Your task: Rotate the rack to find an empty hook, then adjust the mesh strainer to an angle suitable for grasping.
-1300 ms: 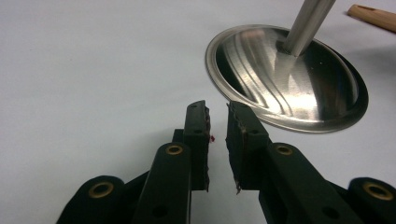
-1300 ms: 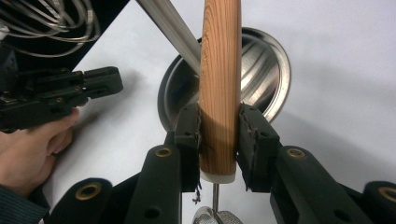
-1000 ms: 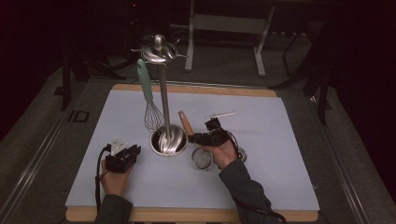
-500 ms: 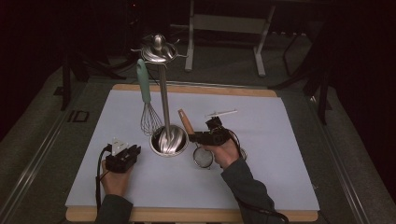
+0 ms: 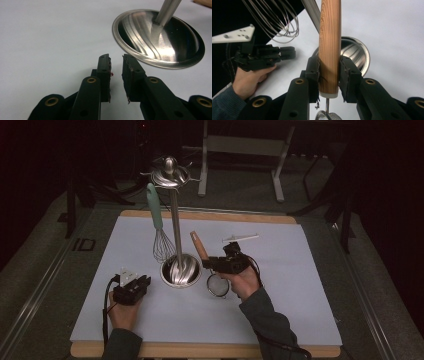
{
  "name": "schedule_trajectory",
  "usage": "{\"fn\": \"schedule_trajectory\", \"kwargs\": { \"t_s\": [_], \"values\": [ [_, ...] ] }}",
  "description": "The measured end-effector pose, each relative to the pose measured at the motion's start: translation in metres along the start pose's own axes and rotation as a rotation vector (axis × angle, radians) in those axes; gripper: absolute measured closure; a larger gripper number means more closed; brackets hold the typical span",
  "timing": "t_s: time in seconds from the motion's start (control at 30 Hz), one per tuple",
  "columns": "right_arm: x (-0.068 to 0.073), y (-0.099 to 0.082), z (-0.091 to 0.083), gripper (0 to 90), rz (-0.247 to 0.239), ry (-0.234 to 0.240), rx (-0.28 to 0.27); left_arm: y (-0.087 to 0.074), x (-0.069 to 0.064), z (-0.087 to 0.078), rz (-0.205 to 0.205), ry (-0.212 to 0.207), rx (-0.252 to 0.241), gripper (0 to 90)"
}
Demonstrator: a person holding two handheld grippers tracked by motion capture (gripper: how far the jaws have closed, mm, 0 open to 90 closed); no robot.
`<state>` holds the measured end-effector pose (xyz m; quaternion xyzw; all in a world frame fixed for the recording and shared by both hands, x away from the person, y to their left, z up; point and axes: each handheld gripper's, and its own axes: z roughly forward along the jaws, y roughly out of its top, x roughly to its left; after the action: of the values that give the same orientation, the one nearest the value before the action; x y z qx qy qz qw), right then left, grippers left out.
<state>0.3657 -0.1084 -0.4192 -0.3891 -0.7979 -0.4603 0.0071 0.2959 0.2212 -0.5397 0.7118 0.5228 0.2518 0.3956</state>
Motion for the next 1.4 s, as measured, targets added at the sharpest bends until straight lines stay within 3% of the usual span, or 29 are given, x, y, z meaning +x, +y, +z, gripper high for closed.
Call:
{"fn": "schedule_trajectory", "kwargs": {
  "t_s": [0.43, 1.4],
  "values": [
    [0.006, 0.009, -0.015, 71.7, -0.019, 0.032, -0.050, 0.000, 0.000, 0.001, 0.004, 0.000, 0.003, 76.7],
    [0.023, 0.034, -0.051, 71.6, -0.129, 0.080, -0.155, 0.000, -0.001, 0.001, 0.007, 0.000, 0.006, 76.4]
  ]
}}
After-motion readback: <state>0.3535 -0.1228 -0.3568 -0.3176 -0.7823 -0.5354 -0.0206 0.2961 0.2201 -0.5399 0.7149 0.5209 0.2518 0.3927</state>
